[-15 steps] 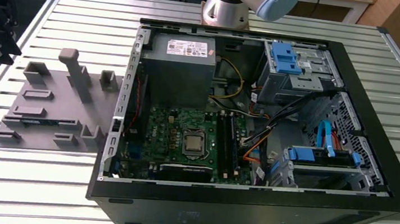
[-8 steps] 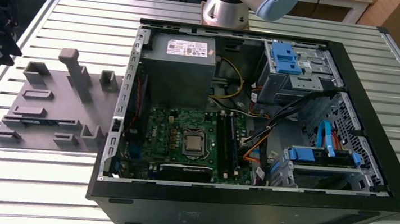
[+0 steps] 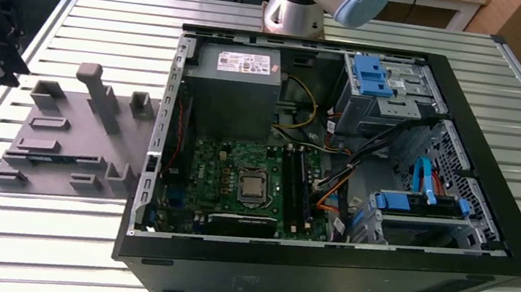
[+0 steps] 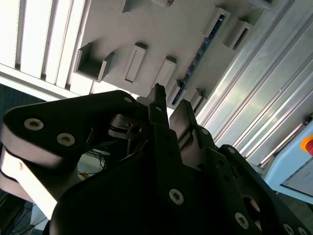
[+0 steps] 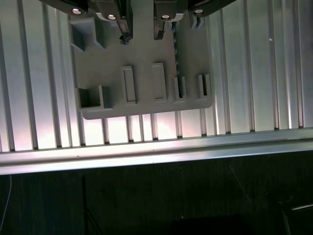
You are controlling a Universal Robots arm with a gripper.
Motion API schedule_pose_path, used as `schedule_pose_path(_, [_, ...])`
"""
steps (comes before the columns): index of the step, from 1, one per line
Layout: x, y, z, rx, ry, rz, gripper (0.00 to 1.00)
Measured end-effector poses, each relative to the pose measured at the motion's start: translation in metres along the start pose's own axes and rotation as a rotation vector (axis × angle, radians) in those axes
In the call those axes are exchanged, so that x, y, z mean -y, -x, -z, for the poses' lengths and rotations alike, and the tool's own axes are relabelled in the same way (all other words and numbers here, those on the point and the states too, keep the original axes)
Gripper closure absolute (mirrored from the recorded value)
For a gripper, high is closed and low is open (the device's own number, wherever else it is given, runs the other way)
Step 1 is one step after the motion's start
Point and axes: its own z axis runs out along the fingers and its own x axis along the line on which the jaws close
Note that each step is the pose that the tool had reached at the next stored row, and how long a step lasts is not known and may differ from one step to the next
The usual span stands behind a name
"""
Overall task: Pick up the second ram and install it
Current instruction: 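Pick up the second ram and move it above second insertion slot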
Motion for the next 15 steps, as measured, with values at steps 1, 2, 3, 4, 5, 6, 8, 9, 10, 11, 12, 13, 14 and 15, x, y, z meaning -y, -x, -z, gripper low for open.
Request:
schedule_pose_path(1, [0.0, 0.0, -0.0003, 0.0, 0.0, 0.0, 0.69])
schedule_pose_path(2, [0.0, 0.0, -0.0006, 0.0, 0.0, 0.0, 0.69])
schedule_pose_path(3, [0.0, 0.0, -0.0009, 0.0, 0.0, 0.0, 0.69])
schedule_pose_path(4, [0.0, 0.0, -0.0012, 0.0, 0.0, 0.0, 0.69])
schedule_pose_path(5, [0.0, 0.0, -0.0016, 0.0, -0.0001, 0.0, 0.69])
schedule_pose_path(6, [0.0001, 0.0, -0.0019, 0.0, -0.0001, 0.0, 0.69])
schedule_pose_path(8, [0.0001, -0.0001, -0.0026, 0.0, -0.0001, 0.0, 0.69])
schedule_pose_path(9, [0.0001, -0.0001, -0.0031, 0.0001, -0.0002, 0.0, 0.69])
schedule_pose_path(10, [0.0001, -0.0001, -0.0035, 0.0, -0.0001, 0.0, 0.69])
schedule_pose_path(11, [0.0001, -0.0001, -0.0039, 0.0, -0.0001, 0.0, 0.69])
schedule_pose_path(12, [0.0001, -0.0001, -0.0044, 0.0, -0.0001, 0.0, 0.69])
schedule_pose_path(13, [0.0001, -0.0001, -0.0048, 0.0, -0.0001, 0.0, 0.69])
schedule_pose_path(14, [0.0001, -0.0001, -0.0053, 0.0, -0.0001, 0.0, 0.69])
schedule_pose_path(15, [0.0001, -0.0001, -0.0057, 0.0, -0.0001, 0.0, 0.69])
